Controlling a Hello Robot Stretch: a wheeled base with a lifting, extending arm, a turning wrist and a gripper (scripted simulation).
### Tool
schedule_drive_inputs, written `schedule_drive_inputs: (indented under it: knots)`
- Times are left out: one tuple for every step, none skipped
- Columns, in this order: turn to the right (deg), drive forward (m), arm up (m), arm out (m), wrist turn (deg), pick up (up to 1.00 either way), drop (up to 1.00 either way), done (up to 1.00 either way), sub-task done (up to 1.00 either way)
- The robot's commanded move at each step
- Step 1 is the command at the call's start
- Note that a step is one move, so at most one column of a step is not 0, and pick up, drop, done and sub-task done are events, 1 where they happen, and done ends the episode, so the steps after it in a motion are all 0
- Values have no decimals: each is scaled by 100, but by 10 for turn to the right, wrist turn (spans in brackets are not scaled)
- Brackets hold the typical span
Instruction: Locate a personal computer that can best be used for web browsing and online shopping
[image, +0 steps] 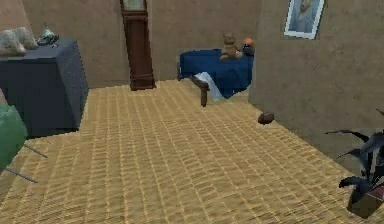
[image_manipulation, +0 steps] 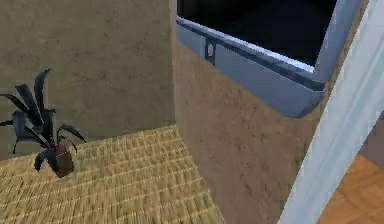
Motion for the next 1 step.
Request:
schedule_drive_inputs:
  knots:
    - [-210, 0, 0, 0, 0, 0, 0, 0, 0]
